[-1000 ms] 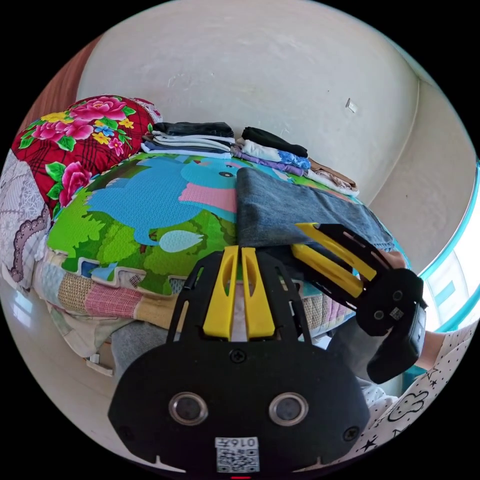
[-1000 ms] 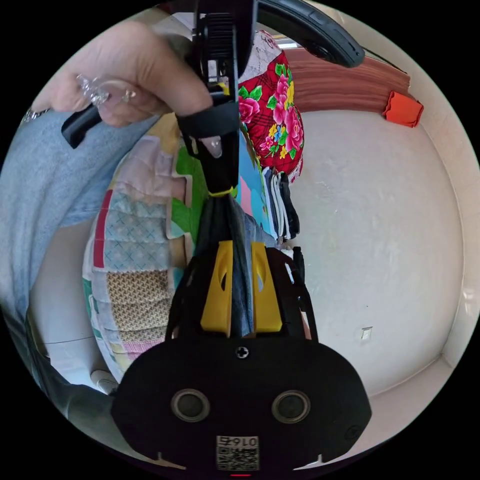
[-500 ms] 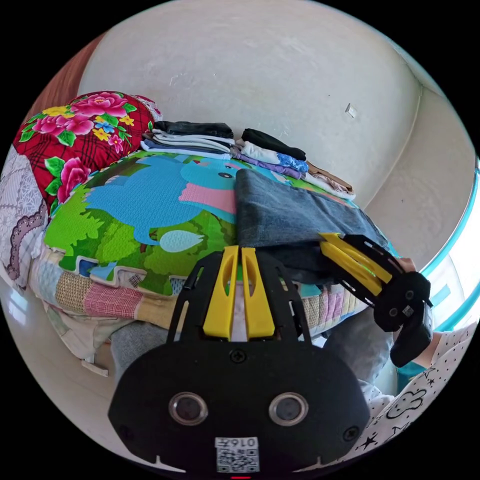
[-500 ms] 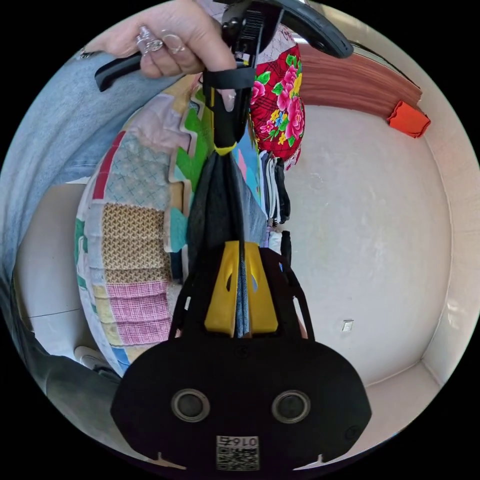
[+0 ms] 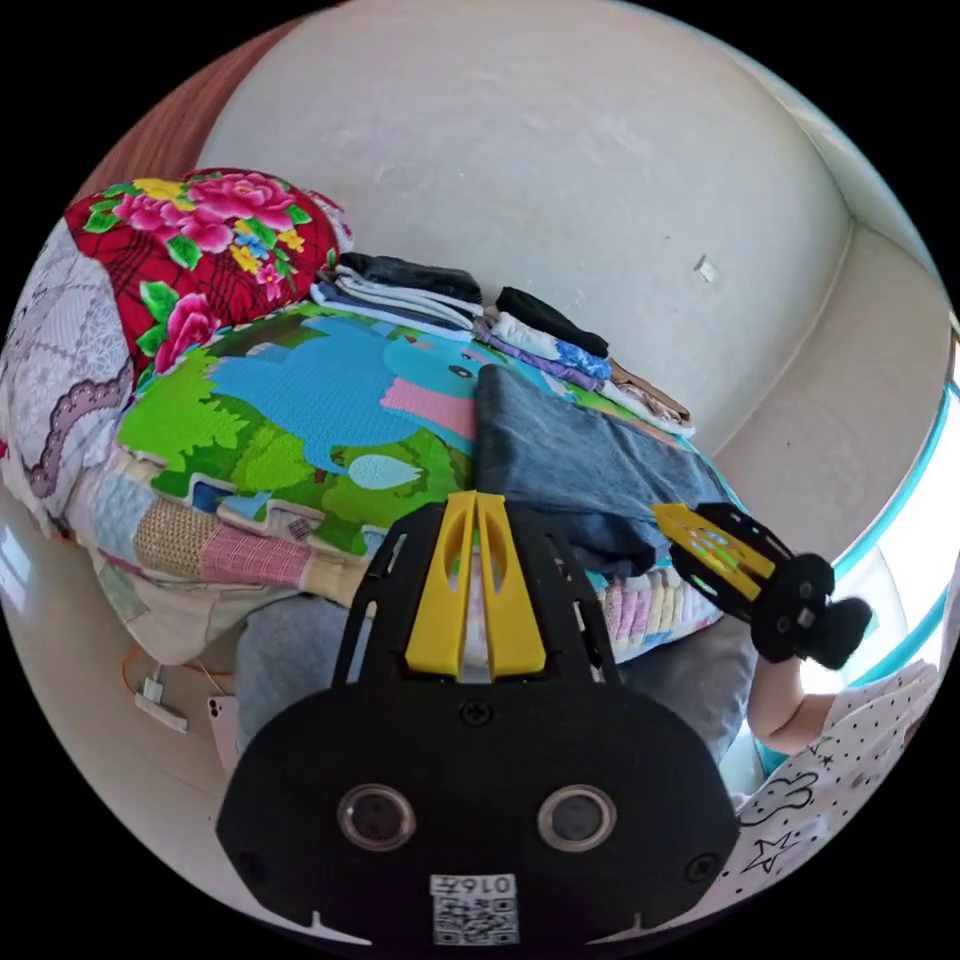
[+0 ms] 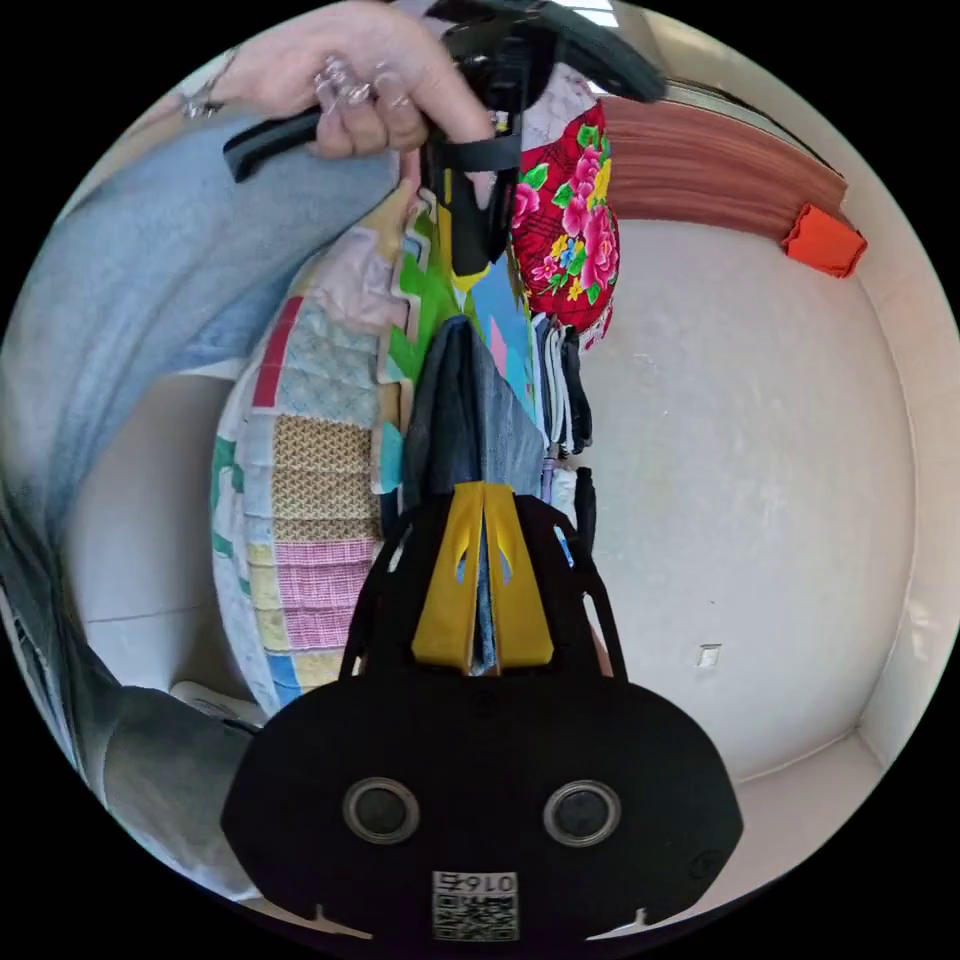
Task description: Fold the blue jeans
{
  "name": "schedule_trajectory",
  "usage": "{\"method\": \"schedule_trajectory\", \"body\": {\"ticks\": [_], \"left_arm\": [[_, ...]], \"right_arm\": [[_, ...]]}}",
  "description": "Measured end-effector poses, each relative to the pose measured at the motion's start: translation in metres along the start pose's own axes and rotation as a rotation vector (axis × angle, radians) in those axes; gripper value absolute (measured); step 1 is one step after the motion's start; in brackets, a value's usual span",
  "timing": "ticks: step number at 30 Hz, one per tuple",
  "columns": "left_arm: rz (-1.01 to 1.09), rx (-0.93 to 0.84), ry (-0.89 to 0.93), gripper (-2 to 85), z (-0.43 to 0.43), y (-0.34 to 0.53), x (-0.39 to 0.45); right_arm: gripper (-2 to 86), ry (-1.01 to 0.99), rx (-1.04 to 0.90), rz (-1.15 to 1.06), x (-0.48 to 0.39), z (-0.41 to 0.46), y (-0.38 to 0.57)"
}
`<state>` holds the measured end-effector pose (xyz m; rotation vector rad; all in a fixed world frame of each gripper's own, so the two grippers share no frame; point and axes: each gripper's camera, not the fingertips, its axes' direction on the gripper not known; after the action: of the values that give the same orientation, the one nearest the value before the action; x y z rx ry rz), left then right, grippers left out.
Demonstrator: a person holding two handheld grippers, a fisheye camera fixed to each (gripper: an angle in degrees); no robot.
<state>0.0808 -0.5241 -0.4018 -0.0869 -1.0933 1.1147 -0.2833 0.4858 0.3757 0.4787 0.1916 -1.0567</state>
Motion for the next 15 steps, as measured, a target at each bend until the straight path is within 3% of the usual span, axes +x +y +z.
{"method": "schedule_trajectory", "body": {"ticks": [5, 8, 12, 15], "left_arm": [[0.246, 0.043, 0.143, -1.0, 0.015, 0.007, 0.061], [0.36, -0.002, 0.122, -1.0, 0.044, 0.014, 0.103], [0.486, -0.042, -0.01, -1.0, 0.065, 0.037, 0.135], [0.516, -0.01, -0.061, -1.0, 0.064, 0.056, 0.134]], "right_arm": [[-0.5, -0.179, -0.002, 0.392, 0.072, 0.016, 0.058], [-0.5, -0.254, -0.045, 0.378, 0.059, 0.033, 0.062], [-0.3, -0.16, -0.069, 0.242, 0.043, 0.017, 0.068], [0.4, -0.261, -0.023, 0.441, 0.068, 0.005, 0.097]]}}
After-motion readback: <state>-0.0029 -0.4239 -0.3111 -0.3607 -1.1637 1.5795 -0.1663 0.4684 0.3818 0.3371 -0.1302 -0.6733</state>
